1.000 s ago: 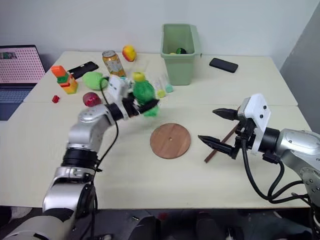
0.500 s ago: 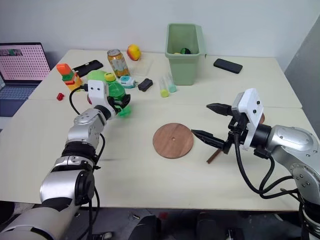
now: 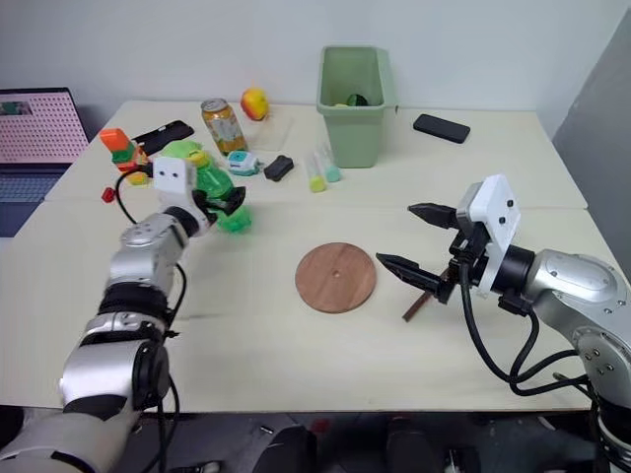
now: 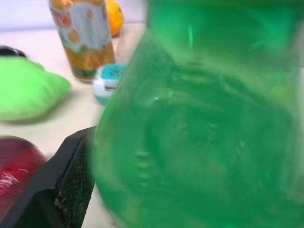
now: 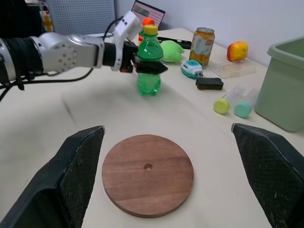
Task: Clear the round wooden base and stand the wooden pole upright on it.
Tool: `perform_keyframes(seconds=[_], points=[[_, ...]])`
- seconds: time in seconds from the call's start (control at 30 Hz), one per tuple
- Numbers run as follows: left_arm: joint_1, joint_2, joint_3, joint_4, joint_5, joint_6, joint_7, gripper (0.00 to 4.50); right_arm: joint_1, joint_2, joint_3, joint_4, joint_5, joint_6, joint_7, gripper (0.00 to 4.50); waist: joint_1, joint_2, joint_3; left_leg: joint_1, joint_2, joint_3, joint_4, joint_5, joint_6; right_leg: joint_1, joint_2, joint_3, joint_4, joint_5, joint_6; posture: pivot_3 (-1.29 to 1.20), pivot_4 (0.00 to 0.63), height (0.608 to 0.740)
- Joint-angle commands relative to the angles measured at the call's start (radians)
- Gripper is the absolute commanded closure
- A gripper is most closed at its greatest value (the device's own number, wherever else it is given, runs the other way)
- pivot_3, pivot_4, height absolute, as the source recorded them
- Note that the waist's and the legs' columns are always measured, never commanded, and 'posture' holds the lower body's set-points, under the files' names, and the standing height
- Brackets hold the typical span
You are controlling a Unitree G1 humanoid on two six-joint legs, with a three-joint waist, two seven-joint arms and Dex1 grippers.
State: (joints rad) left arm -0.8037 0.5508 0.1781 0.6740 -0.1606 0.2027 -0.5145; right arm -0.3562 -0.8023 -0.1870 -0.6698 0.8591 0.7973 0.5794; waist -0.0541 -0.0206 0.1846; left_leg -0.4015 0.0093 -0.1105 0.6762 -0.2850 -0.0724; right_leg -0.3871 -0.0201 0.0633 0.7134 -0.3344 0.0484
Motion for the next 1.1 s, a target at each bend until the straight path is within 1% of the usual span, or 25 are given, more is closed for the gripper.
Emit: perform_keyframes(seconds=[0.03,0.13,0.27,0.37,0.47,0.53,0.6,0.63,0.67,0.73,0.8,0.87,0.93,0.97,1.03,1.1], points=[[0.081,0.070,-0.014,-0.282,-0.044,0.192,-0.075,0.06,0.006,-0.007,-0.045,-0.024,0.027,-0.005,-0.004,0.00,-0.002,0.000,0.000,0.000,0.000,0.000,0.000,0.000,0.000,0.000,0.000,0.000,0.000,0.000,0.000,0.00,0.150,0.740],[0.150,0.117,-0.018,-0.457,-0.088,0.348,-0.123,0.06,0.004,-0.005,-0.046,-0.018,0.041,-0.002,-0.006,0.00,-0.003,0.000,0.000,0.000,0.000,0.000,0.000,0.000,0.001,0.000,0.000,0.000,0.000,0.000,0.000,0.00,0.150,0.740],[0.164,0.179,-0.012,-0.552,-0.104,0.466,-0.146,0.06,-0.002,-0.006,-0.043,-0.013,0.052,0.000,-0.008,0.00,0.001,0.000,0.000,0.000,0.000,-0.001,0.000,-0.002,0.003,0.001,0.000,-0.001,0.000,0.000,0.000,0.00,0.150,0.740],[0.178,0.254,-0.015,-0.619,-0.140,0.572,-0.215,0.06,0.000,-0.009,-0.047,-0.014,0.056,0.001,-0.005,0.00,-0.002,0.000,0.000,0.000,0.000,0.000,0.000,-0.002,0.004,0.001,0.000,0.000,0.000,0.000,0.000,0.00,0.150,0.740],[0.195,0.369,-0.013,-0.676,-0.192,0.682,-0.317,0.06,0.007,-0.016,-0.058,-0.010,0.061,0.004,-0.002,0.00,-0.004,0.000,0.000,0.001,0.000,0.000,0.000,-0.002,0.004,0.001,0.001,0.000,0.000,0.000,0.000,0.00,0.150,0.740],[0.218,0.442,-0.024,-0.701,-0.220,0.681,-0.413,0.06,0.010,-0.016,-0.063,-0.008,0.070,0.008,-0.006,0.00,-0.006,0.000,0.000,0.001,0.001,0.000,-0.001,-0.002,0.004,0.000,0.001,0.000,0.000,0.000,0.000,0.00,0.150,0.740],[0.228,0.496,-0.028,-0.713,-0.249,0.652,-0.505,0.06,0.012,-0.017,-0.068,-0.006,0.083,0.019,-0.013,0.00,-0.005,0.000,0.000,0.001,0.001,0.001,-0.001,-0.002,0.004,0.000,0.002,0.000,0.000,0.000,0.000,0.00,0.150,0.740],[0.241,0.522,-0.027,-0.727,-0.272,0.622,-0.575,0.06,0.011,-0.021,-0.070,-0.003,0.087,0.025,-0.013,0.00,-0.004,0.000,0.000,0.001,0.001,0.001,-0.001,-0.002,0.004,0.000,0.002,0.000,0.000,0.000,0.000,0.00,0.150,0.740],[0.259,0.540,-0.019,-0.743,-0.292,0.544,-0.663,0.06,0.008,-0.030,-0.072,0.006,0.100,0.050,-0.025,0.00,-0.004,0.000,0.000,0.001,0.001,0.001,-0.001,-0.002,0.004,0.001,0.002,0.000,0.000,0.000,0.000,0.00,0.150,0.740],[0.263,0.540,0.010,-0.766,-0.364,0.445,-0.810,0.06,-0.011,-0.063,-0.056,0.045,0.111,0.134,-0.061,0.00,-0.002,0.001,0.000,0.001,0.001,0.002,-0.001,-0.002,0.004,0.001,0.001,0.001,0.000,0.000,0.000,0.00,0.150,0.740],[0.221,0.515,0.010,-0.758,-0.421,0.385,-0.907,0.06,-0.044,-0.102,-0.032,0.099,0.133,0.258,-0.110,0.00,0.005,0.001,0.000,0.001,0.001,0.002,-0.001,-0.002,0.004,0.001,0.001,0.001,-0.001,0.000,0.000,0.00,0.150,0.740],[0.127,0.463,-0.047,-0.703,-0.423,0.343,-0.947,0.06,-0.137,-0.111,0.001,0.196,0.139,0.435,-0.201,0.00,0.011,0.001,0.000,0.001,0.001,0.002,0.000,-0.002,0.004,0.001,0.001,0.001,0.000,0.000,0.000,0.00,0.150,0.740],[0.056,0.409,-0.119,-0.649,-0.391,0.278,-1.005,0.06,-0.278,-0.066,-0.011,0.326,0.165,0.636,-0.279,0.00,0.011,0.001,0.000,0.001,0.001,0.002,0.000,-0.002,0.004,0.002,0.001,0.001,0.000,0.000,0.000,0.00,0.150,0.740],[0.036,0.389,-0.149,-0.628,-0.372,0.239,-1.040,0.06,-0.341,-0.034,-0.022,0.380,0.152,0.719,-0.311,0.00,0.009,0.001,0.001,0.002,0.000,0.003,0.000,-0.002,0.004,0.002,0.001,0.001,0.000,0.000,0.000,0.00,0.150,0.740],[0.002,0.352,-0.194,-0.589,-0.348,0.188,-1.086,0.06,-0.426,-0.027,0.003,0.483,0.155,0.804,-0.375,0.00,0.002,0.002,0.000,0.002,0.000,0.003,0.000,-0.002,0.004,0.002,0.001,0.002,0.000,0.000,0.000,0.00,0.150,0.740],[-0.041,0.302,-0.247,-0.560,-0.350,0.154,-1.099,0.06,-0.504,-0.035,0.039,0.699,0.193,0.817,-0.539,0.00,-0.003,0.002,0.000,0.001,0.000,0.004,-0.002,-0.002,0.004,0.000,0.002,0.002,-0.001,0.000,0.000,0.00,0.150,0.740]])
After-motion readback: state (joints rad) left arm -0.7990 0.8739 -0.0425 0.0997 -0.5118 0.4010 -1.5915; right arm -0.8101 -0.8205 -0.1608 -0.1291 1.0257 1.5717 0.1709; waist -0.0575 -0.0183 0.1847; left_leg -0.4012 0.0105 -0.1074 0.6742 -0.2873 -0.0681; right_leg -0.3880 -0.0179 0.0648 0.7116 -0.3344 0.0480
